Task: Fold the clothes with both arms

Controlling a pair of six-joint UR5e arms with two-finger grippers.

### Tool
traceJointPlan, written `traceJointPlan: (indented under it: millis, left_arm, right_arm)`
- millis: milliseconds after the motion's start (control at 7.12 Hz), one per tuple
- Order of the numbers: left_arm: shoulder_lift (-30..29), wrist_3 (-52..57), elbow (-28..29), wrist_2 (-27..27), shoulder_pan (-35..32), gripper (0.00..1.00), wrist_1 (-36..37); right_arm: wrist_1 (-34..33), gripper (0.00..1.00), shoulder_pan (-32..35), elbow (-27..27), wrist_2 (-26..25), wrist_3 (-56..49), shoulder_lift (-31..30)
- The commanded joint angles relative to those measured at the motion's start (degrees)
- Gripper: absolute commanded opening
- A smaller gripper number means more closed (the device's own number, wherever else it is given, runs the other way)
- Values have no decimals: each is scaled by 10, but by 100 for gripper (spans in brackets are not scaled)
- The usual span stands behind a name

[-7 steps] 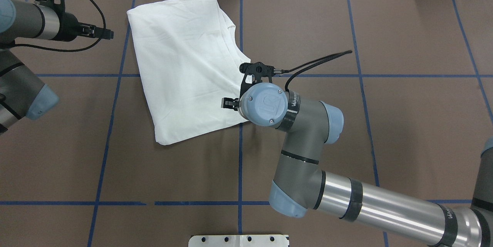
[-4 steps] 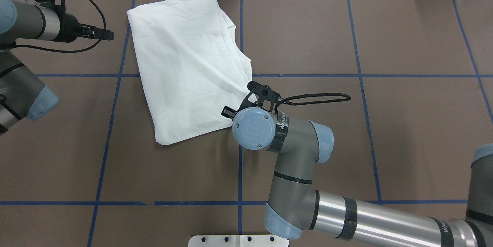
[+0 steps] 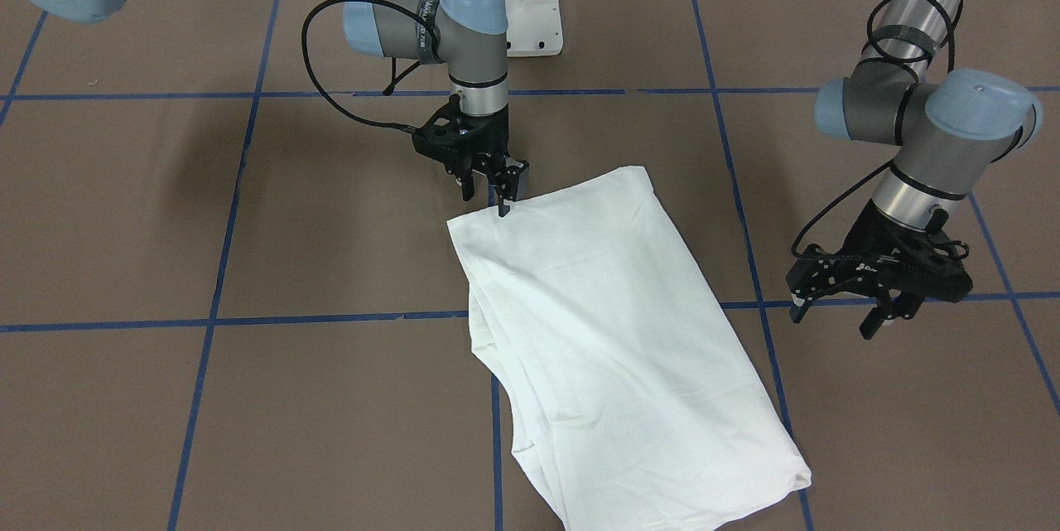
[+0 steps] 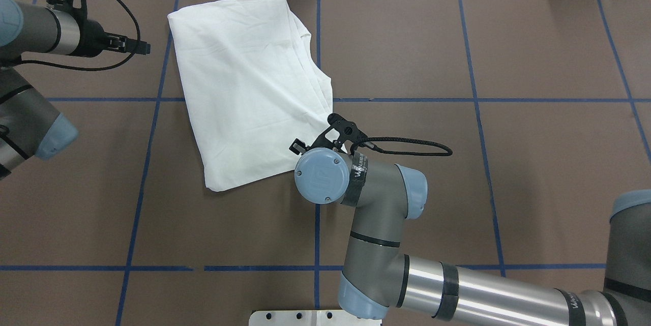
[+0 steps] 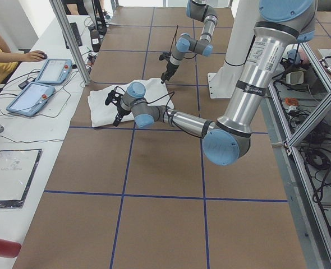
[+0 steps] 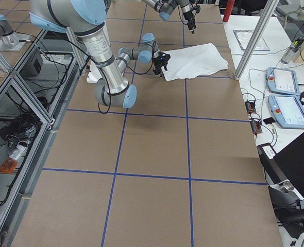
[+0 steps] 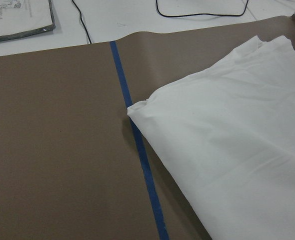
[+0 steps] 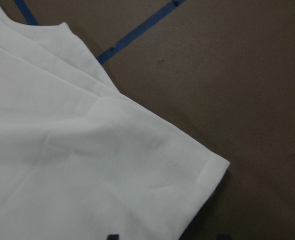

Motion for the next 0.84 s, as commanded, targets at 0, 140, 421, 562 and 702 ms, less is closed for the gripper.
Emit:
traceJointPlan:
  millis: [0, 140, 421, 562, 702]
  left_arm:
    - [0, 1, 2, -1, 1, 100, 0]
    - [0, 2, 2, -1, 1, 100, 0]
    - [0, 1, 2, -1, 0, 100, 0]
    - [0, 1, 2, -1, 1, 100, 0]
    - [0, 1, 2, -1, 1, 100, 0]
  right_arm:
    - [0, 72, -7, -21, -14, 10, 16]
    - [-1, 66, -7, -21, -15, 8, 16]
    - [-1, 55, -6, -26, -25, 3, 23]
    - [-1, 53, -6, -28, -34, -2, 23]
    - [-1, 39, -6, -31, -36, -3, 23]
